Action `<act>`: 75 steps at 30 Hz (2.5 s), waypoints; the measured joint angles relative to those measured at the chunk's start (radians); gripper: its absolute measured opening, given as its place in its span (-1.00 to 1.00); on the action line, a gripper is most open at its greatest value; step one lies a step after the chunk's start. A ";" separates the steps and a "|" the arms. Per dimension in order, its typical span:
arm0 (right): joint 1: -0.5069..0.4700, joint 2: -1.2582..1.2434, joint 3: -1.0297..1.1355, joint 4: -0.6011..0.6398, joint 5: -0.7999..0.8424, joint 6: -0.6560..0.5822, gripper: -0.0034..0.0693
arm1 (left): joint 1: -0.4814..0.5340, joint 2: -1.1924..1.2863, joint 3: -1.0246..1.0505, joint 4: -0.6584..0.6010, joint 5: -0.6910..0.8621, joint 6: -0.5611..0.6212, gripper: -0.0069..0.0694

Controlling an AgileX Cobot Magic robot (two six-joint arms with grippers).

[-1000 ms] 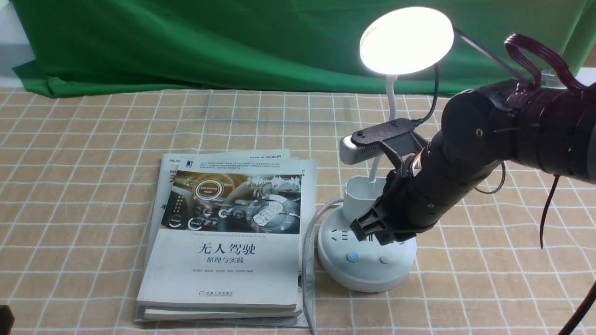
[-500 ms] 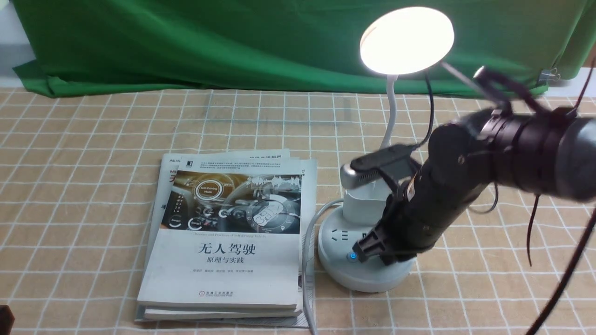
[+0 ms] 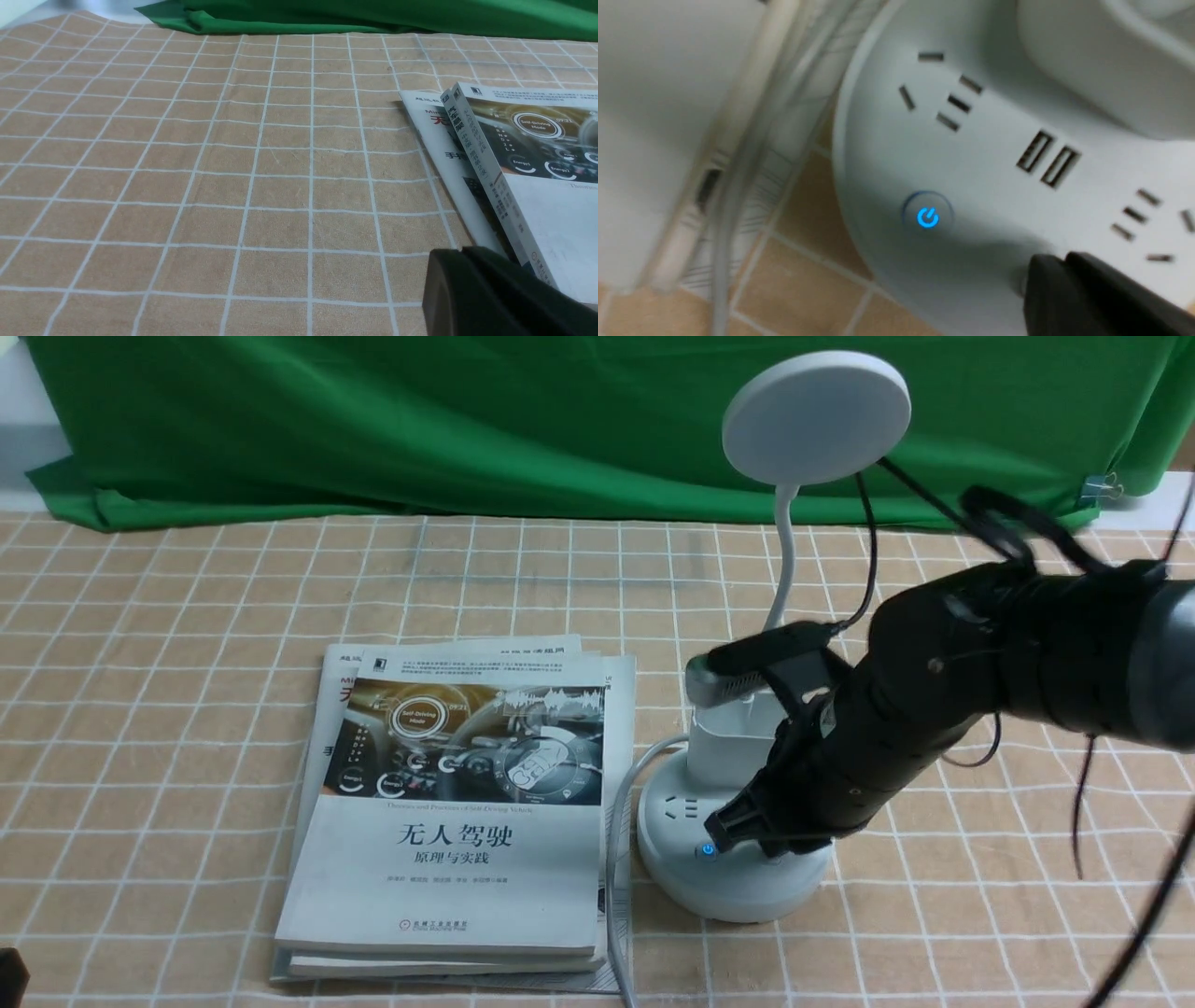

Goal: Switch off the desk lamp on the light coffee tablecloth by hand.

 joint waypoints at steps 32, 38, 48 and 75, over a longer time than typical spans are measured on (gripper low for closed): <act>0.001 -0.878 0.371 0.008 0.166 0.080 -0.75 | 0.000 0.000 0.000 0.000 0.000 0.001 -0.81; -0.012 -0.986 0.432 -0.048 0.089 0.079 -0.85 | 0.000 0.000 0.000 0.000 0.000 0.001 -0.81; -0.374 -1.509 0.975 -0.075 -0.389 0.060 -0.85 | 0.000 0.000 0.000 0.000 0.000 0.000 -0.81; -0.424 -1.769 1.165 -0.075 -0.507 -0.083 -0.82 | 0.000 0.000 0.000 0.000 0.000 0.001 -0.81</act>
